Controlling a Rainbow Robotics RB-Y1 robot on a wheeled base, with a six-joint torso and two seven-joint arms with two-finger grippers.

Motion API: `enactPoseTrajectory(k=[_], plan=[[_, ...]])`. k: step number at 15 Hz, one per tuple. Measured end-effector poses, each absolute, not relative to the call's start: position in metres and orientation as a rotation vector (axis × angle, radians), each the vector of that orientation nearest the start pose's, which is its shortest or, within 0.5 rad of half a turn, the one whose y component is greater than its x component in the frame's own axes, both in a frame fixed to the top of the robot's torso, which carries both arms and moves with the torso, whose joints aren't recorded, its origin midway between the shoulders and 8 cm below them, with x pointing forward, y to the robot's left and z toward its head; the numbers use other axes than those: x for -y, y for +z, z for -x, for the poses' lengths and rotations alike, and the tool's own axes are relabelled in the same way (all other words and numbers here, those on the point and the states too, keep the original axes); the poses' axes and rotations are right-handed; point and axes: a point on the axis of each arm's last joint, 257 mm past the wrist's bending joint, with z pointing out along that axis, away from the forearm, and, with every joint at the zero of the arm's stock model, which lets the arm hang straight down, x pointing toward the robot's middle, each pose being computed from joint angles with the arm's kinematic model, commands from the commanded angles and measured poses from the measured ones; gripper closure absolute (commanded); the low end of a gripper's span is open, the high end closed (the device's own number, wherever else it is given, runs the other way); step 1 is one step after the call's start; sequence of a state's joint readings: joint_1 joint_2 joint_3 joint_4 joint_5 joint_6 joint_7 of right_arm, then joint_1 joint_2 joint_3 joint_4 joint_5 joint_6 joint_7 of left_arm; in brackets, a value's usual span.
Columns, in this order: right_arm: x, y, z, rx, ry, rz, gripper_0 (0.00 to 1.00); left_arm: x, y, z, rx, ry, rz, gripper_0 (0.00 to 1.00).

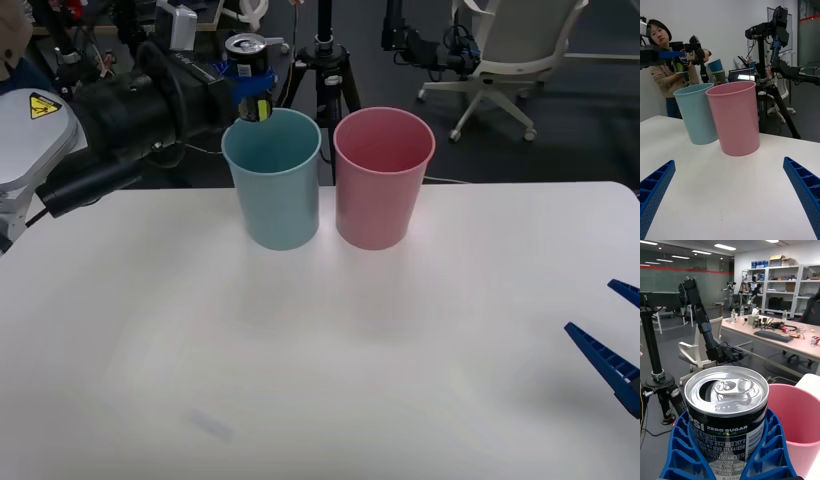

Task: Grasp the object on the table and drop it into the matching bin: aluminum can to the light blue bin, PET bottle to the pink bin.

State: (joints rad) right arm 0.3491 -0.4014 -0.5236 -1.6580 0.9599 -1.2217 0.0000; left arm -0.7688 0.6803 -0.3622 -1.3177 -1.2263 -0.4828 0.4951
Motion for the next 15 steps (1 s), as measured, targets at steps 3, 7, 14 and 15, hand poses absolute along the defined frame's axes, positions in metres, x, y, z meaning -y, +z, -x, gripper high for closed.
enactPoseTrajectory(k=[3, 7, 14, 15], plan=[[0.33, -0.169, -0.342, -1.441, 0.567, 0.465, 0.0, -0.094, -0.007, -0.643, -1.442, -0.496, -0.688, 1.0], [0.33, -0.169, -0.342, -1.441, 0.567, 0.465, 0.0, -0.086, -0.011, -0.647, -1.434, -0.473, -0.691, 1.0], [0.33, -0.169, -0.342, -1.441, 0.567, 0.465, 0.0, -0.08, -0.013, -0.65, -1.434, -0.491, -0.655, 0.22], [0.33, -0.169, -0.342, -1.441, 0.567, 0.465, 0.0, -0.081, -0.013, -0.65, -1.434, -0.493, -0.652, 0.0]])
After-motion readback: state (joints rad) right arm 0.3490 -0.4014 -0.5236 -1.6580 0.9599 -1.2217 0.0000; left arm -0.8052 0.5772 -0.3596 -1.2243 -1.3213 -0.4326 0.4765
